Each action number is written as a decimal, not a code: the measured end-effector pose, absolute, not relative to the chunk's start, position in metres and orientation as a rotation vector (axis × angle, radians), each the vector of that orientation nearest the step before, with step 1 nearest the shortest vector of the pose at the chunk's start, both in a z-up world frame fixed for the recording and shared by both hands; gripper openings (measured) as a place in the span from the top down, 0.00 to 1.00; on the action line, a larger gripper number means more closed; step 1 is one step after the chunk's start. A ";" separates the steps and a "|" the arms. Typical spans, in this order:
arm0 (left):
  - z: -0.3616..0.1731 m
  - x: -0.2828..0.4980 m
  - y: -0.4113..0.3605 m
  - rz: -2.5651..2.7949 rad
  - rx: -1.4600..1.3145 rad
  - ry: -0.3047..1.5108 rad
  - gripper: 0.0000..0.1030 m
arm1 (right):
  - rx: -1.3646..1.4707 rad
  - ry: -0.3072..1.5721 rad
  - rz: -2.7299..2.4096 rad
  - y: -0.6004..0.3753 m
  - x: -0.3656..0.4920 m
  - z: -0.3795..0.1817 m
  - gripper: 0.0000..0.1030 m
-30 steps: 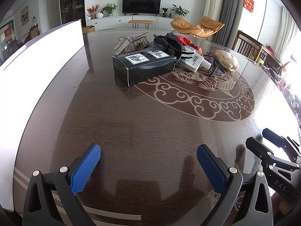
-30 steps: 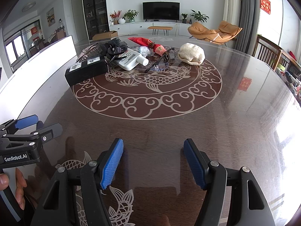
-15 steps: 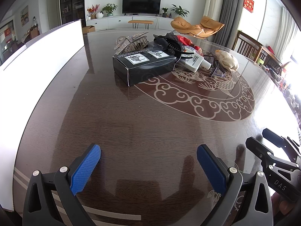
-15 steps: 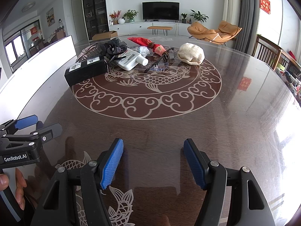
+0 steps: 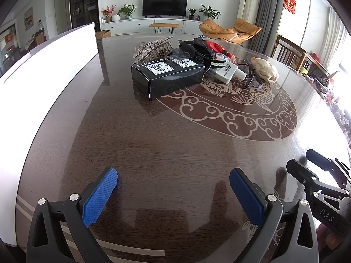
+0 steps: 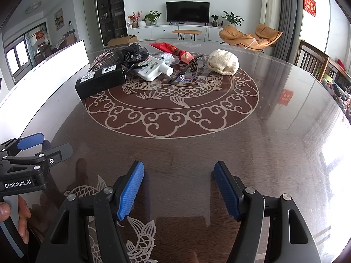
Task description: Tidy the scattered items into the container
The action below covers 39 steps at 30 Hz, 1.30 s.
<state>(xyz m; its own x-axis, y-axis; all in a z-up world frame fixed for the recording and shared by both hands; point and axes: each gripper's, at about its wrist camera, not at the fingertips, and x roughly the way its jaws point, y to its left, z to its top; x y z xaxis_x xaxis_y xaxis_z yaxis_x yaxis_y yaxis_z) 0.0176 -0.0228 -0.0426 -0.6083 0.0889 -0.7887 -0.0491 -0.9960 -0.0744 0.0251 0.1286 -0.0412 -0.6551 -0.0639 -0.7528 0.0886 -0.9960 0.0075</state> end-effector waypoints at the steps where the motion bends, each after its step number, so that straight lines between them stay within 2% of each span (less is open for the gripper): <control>1: -0.043 0.018 -0.023 2.749 -1.352 -0.069 0.00 | 1.264 0.046 -2.784 0.129 0.025 -0.041 0.34; 39: -0.042 0.020 -0.026 2.742 -1.339 -0.080 0.00 | 1.264 0.048 -2.781 0.128 0.025 -0.042 0.34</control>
